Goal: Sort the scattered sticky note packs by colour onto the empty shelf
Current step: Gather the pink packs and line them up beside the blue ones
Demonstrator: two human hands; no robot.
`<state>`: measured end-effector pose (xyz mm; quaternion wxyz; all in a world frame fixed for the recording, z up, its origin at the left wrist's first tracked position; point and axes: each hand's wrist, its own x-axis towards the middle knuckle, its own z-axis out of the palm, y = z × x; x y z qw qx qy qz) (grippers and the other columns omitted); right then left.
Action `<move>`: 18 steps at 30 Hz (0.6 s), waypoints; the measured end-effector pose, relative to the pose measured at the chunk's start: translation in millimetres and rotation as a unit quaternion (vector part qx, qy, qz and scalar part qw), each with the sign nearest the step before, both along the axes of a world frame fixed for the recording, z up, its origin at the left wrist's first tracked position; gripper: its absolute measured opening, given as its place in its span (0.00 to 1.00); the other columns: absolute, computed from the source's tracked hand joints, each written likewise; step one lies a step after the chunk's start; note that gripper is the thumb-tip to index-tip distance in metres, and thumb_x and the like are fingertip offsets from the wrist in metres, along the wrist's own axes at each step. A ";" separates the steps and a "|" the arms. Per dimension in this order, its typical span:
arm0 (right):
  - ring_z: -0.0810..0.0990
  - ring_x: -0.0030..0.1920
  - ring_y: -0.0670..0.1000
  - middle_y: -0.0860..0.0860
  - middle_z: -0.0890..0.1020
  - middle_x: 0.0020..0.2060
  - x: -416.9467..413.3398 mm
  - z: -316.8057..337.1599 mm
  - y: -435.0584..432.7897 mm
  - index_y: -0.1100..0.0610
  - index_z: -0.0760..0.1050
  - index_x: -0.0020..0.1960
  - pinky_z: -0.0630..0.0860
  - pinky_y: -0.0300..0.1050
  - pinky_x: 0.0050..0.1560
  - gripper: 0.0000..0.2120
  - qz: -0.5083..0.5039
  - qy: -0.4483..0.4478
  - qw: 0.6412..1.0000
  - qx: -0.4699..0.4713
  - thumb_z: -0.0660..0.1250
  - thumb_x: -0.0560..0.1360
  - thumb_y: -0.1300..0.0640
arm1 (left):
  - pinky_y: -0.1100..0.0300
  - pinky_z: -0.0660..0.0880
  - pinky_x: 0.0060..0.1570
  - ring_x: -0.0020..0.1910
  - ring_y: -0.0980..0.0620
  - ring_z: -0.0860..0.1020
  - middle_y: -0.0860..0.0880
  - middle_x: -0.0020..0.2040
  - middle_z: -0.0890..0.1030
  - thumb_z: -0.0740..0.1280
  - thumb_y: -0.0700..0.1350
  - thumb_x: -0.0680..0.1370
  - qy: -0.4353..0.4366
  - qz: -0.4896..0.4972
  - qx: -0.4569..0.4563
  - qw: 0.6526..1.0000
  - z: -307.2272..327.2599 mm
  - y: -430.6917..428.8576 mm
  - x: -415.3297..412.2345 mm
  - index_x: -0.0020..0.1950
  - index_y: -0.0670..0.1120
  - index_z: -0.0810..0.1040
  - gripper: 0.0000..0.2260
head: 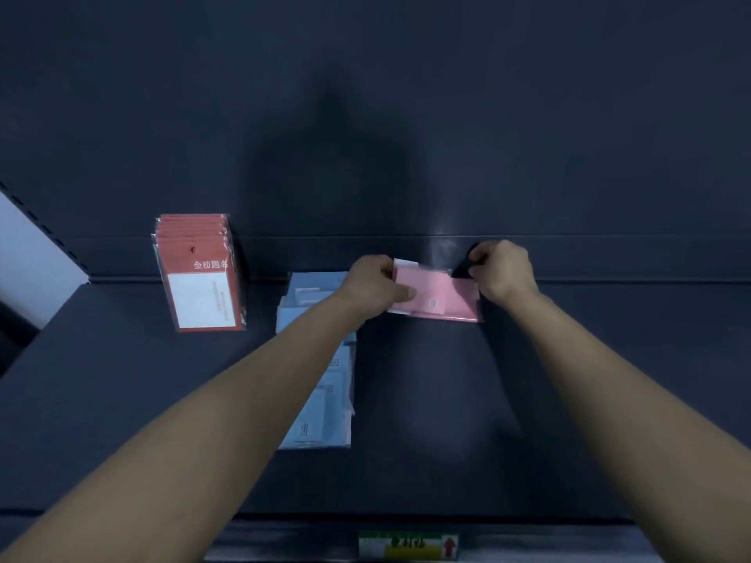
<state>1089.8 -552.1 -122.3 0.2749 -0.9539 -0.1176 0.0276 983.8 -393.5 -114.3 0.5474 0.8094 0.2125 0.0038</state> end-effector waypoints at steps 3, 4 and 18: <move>0.79 0.56 0.60 0.58 0.81 0.55 -0.1 11.3 -6.9 0.57 0.81 0.55 0.75 0.46 0.57 0.14 0.005 -0.024 1.000 0.012 0.63 0.73 0.65 | 0.54 0.76 0.43 0.39 0.48 0.76 0.44 0.39 0.78 0.72 0.33 0.70 0.021 -0.033 -0.005 0.999 -12.1 -13.4 8.5 0.38 0.42 0.75 0.08; 0.79 0.56 0.60 0.58 0.82 0.54 -1.4 15.7 -8.9 0.57 0.81 0.54 0.75 0.46 0.57 0.13 0.008 -0.036 0.999 0.012 0.62 0.74 0.65 | 0.54 0.76 0.45 0.41 0.47 0.77 0.44 0.41 0.79 0.73 0.32 0.70 0.028 -0.046 -0.007 0.999 -16.4 -17.3 10.3 0.41 0.40 0.77 0.06; 0.79 0.53 0.59 0.58 0.83 0.49 -63.4 71.9 45.3 0.58 0.81 0.50 0.76 0.51 0.56 0.10 0.115 -0.101 0.986 0.061 0.62 0.75 0.63 | 0.56 0.71 0.49 0.54 0.43 0.76 0.42 0.54 0.78 0.72 0.45 0.72 -0.025 -0.013 0.246 0.969 16.6 -1.5 -39.1 0.56 0.40 0.73 0.17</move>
